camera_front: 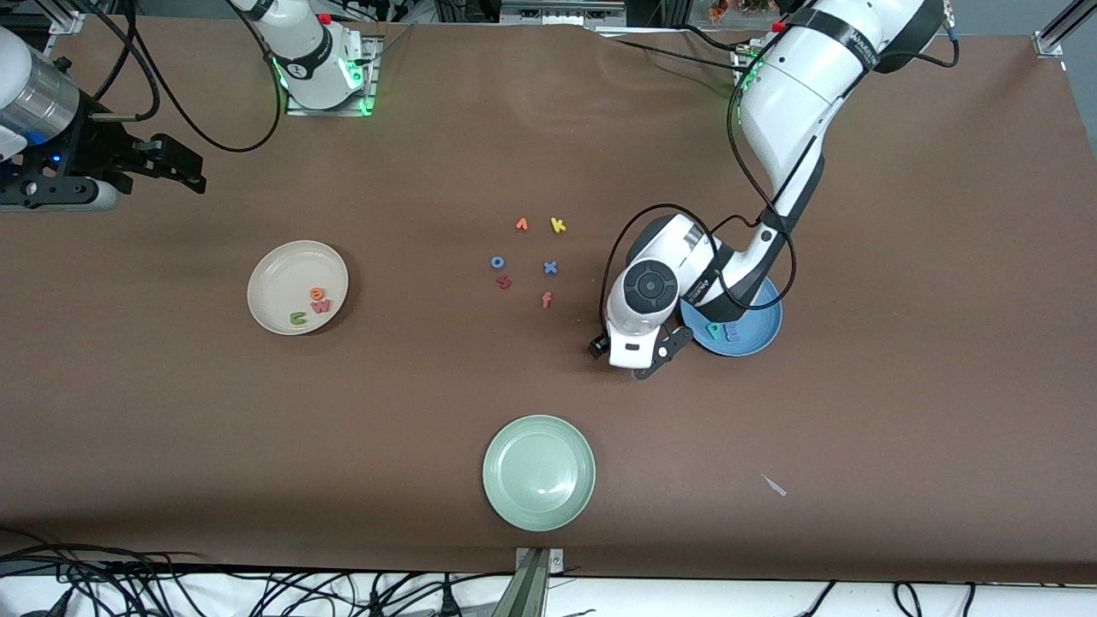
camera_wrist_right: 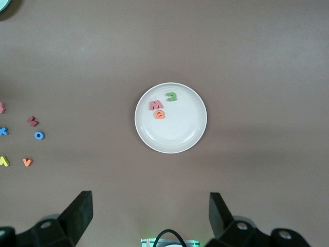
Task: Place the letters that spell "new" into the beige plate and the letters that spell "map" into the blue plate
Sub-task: 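Lower the left gripper and close it on the yellow a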
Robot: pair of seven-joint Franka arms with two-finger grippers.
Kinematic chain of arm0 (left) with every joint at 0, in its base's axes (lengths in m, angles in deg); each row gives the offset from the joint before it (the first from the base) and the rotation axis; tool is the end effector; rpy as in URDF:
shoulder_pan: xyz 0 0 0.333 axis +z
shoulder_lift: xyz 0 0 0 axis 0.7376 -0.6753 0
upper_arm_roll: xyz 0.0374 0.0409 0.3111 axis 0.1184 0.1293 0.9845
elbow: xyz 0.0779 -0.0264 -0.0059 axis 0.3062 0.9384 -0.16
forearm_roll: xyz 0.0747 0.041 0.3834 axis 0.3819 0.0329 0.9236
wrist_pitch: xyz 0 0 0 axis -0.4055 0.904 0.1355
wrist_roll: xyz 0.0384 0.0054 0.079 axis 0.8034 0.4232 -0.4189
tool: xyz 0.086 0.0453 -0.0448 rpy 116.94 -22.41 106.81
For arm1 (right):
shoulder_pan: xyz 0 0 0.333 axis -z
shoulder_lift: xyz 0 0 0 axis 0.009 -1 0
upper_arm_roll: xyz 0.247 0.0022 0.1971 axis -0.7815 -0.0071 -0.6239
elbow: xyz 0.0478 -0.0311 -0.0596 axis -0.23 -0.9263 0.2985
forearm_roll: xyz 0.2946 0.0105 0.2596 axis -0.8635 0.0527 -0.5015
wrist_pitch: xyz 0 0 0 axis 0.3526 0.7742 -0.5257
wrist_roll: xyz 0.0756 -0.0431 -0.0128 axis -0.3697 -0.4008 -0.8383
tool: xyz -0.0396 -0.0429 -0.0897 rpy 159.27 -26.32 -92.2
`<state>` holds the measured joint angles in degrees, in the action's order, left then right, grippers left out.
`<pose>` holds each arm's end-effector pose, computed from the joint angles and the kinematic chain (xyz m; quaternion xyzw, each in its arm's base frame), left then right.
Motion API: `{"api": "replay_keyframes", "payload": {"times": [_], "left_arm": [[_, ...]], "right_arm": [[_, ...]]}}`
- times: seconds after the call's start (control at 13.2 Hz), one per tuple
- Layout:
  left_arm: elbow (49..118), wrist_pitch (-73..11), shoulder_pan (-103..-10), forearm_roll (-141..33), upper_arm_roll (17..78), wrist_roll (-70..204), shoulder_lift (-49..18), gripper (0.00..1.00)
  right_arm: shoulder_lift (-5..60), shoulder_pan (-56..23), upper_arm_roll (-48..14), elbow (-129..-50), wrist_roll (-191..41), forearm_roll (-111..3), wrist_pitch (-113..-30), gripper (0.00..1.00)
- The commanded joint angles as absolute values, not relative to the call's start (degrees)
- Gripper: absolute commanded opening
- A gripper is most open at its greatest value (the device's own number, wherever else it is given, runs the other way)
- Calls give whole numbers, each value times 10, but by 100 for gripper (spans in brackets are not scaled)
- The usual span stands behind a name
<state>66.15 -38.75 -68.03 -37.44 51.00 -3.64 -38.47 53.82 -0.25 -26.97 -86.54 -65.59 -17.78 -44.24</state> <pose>0.6027 -0.3823 0.1874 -0.9334 -0.3540 0.0586 0.0089 0.5333 0.0511 0.5985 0.9990 0.0090 -0.0432 0.0004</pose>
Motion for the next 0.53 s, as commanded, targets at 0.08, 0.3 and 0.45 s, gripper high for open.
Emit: {"api": "replay_keyframes", "payload": {"times": [0.08, 0.3, 0.45], "left_arm": [[690, -411, -691, -384, 514, -42, -383, 85], [721, -453, -691, -385, 512, -62, -380, 68], [728, -462, -689, -385, 512, -62, -376, 52]], "right_arm": [[544, 2, -277, -863, -650, -174, -442, 100], [543, 2, -276, -863, -650, -175, -442, 100], [543, 2, -276, -862, -651, -175, -442, 100]]}}
